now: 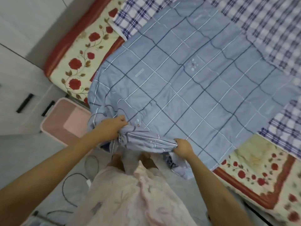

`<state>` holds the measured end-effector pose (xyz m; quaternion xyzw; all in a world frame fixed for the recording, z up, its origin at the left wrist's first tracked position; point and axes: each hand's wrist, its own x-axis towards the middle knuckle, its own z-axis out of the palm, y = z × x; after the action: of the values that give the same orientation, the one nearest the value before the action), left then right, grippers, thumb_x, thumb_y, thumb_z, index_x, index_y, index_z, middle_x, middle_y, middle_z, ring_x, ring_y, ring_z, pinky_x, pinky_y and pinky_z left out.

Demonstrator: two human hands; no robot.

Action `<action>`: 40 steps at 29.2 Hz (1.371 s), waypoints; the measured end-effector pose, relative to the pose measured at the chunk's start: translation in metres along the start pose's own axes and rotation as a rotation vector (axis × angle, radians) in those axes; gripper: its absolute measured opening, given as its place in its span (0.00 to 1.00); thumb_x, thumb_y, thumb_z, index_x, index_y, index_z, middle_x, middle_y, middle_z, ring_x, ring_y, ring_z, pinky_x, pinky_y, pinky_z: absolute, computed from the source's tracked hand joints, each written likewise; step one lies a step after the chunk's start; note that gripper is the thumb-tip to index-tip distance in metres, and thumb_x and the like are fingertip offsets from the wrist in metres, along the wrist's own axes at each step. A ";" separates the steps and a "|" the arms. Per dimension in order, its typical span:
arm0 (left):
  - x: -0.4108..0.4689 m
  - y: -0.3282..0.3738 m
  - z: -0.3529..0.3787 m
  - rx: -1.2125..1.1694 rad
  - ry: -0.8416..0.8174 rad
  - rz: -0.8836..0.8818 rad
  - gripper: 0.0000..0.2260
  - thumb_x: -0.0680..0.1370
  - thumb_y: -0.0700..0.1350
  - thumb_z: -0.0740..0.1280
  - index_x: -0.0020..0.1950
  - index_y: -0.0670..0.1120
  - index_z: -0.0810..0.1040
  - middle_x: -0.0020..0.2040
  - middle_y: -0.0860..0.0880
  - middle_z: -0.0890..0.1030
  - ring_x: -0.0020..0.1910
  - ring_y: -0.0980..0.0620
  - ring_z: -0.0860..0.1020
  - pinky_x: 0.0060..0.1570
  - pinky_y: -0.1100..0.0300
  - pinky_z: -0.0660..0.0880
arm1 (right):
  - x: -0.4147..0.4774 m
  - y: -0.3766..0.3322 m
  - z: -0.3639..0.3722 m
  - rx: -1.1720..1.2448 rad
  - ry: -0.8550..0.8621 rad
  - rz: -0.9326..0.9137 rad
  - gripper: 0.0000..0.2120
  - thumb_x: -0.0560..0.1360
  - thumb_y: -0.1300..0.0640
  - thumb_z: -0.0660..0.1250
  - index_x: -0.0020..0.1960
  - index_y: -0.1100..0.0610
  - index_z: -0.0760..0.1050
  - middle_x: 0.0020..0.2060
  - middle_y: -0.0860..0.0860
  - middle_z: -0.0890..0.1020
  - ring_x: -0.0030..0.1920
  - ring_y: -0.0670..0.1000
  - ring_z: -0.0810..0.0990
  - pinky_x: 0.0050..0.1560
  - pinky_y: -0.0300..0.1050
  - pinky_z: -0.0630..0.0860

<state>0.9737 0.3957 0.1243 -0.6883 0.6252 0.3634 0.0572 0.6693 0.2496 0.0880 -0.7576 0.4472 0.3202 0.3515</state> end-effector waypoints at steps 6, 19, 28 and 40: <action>-0.013 -0.019 -0.028 0.417 -0.310 -0.093 0.14 0.77 0.38 0.62 0.62 0.45 0.72 0.57 0.44 0.78 0.53 0.44 0.78 0.43 0.55 0.71 | -0.067 -0.038 -0.036 0.112 -0.224 0.089 0.23 0.71 0.45 0.65 0.54 0.63 0.77 0.53 0.58 0.80 0.46 0.54 0.77 0.44 0.43 0.70; -0.079 -0.059 -0.019 0.597 -0.294 0.232 0.12 0.74 0.52 0.64 0.54 0.48 0.75 0.52 0.46 0.81 0.50 0.45 0.79 0.45 0.58 0.74 | -0.196 -0.086 0.130 0.742 -0.525 0.294 0.44 0.59 0.37 0.77 0.70 0.54 0.70 0.69 0.48 0.71 0.69 0.52 0.69 0.67 0.44 0.66; -0.099 -0.063 -0.020 0.658 -0.367 0.283 0.21 0.70 0.45 0.70 0.60 0.48 0.68 0.54 0.44 0.79 0.51 0.44 0.78 0.42 0.57 0.72 | -0.229 -0.107 0.178 0.825 -0.418 0.400 0.44 0.69 0.42 0.73 0.76 0.56 0.56 0.75 0.52 0.57 0.74 0.55 0.59 0.71 0.49 0.61; -0.104 -0.059 -0.024 0.412 0.133 0.069 0.17 0.71 0.35 0.65 0.60 0.38 0.72 0.51 0.36 0.79 0.51 0.38 0.77 0.42 0.52 0.71 | -0.234 -0.096 0.173 0.602 -0.121 0.611 0.32 0.70 0.51 0.74 0.69 0.63 0.69 0.65 0.59 0.73 0.61 0.59 0.75 0.59 0.51 0.74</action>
<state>1.0418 0.4807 0.1791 -0.6628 0.7118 0.1837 0.1428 0.6338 0.5308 0.2038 -0.4341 0.7028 0.3088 0.4715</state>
